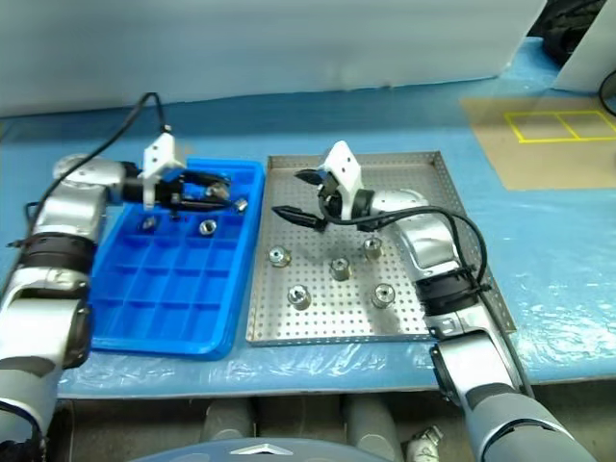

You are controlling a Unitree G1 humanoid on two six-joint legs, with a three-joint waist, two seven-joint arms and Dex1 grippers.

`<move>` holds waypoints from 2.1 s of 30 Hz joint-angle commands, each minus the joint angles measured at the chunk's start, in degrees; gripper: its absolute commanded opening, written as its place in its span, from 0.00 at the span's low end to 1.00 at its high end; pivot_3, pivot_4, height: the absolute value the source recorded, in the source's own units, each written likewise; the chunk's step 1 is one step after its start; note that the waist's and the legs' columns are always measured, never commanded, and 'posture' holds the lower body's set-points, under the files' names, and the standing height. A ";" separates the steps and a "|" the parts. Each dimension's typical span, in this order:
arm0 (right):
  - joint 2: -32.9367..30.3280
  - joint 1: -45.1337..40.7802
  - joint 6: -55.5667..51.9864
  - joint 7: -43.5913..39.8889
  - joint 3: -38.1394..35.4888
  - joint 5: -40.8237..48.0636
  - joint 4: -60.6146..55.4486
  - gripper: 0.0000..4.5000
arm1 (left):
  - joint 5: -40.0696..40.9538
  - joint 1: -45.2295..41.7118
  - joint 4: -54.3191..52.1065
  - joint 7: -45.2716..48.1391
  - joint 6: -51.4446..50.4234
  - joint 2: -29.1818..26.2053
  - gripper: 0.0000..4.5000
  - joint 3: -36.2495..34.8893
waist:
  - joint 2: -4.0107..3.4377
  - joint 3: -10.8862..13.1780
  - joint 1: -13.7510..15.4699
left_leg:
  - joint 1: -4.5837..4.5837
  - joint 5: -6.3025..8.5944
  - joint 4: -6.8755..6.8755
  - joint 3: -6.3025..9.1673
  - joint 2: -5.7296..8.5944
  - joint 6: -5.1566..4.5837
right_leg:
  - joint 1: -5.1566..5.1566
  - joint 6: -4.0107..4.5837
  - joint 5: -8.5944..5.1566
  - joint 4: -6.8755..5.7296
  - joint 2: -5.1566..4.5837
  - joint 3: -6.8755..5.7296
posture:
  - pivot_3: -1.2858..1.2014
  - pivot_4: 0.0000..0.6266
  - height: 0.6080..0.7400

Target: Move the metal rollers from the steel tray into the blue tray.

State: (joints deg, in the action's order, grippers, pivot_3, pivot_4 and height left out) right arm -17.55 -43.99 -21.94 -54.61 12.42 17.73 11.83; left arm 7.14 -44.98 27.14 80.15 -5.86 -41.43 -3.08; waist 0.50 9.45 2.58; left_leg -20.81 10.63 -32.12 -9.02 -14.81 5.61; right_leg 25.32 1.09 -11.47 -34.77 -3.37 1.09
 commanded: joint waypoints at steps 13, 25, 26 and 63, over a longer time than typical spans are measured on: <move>10.60 -10.62 10.80 -14.71 5.30 -3.26 13.20 1.00 | 10.39 36.66 -34.91 -17.09 -18.23 -7.54 0.42 -19.01 | -0.02 0.04 4.53 | -0.38 -0.13 0.03 0.54 -0.32 0.24 | 0.01 0.42 -0.26 -0.12 -0.09 -1.09 | 0.64 0.24 1.00; 12.34 -10.29 11.12 -14.55 4.18 -4.01 14.47 1.00 | 10.53 41.76 -32.43 -22.52 -16.61 -7.03 0.42 -17.22 | 0.01 0.02 5.93 | -0.36 -0.20 0.00 0.57 -0.36 0.36 | -0.01 0.42 -0.26 -0.15 -0.06 -1.08 | 0.63 0.24 1.00; 12.03 -9.92 10.88 -14.37 4.11 -4.00 14.11 1.00 | 10.63 41.46 -31.77 -22.83 -16.68 -7.21 0.42 -17.34 | 0.02 0.02 5.92 | -0.36 -0.21 0.00 0.57 -0.36 0.36 | -0.01 0.42 -0.26 -0.15 -0.05 -1.07 | 0.63 0.24 1.00; 9.85 -7.12 9.29 -10.06 2.80 -4.88 11.30 1.00 | 7.59 32.13 -18.65 -24.57 -13.62 -8.16 0.86 -6.38 | 0.02 0.01 4.34 | 0.37 -0.45 0.03 0.58 -0.58 0.79 | -0.05 0.81 -0.27 -1.03 0.19 -0.97 | 0.59 0.24 1.00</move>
State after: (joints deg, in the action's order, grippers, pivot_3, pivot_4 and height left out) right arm -7.65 -50.83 -12.99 -65.01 16.54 12.42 26.01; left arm 13.19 -11.98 9.97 54.79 -18.52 -49.62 -8.75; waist 0.52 9.46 6.92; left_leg -20.49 10.15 -32.09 -8.44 -15.39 6.45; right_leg 25.29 1.90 -11.74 -35.76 -3.19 0.11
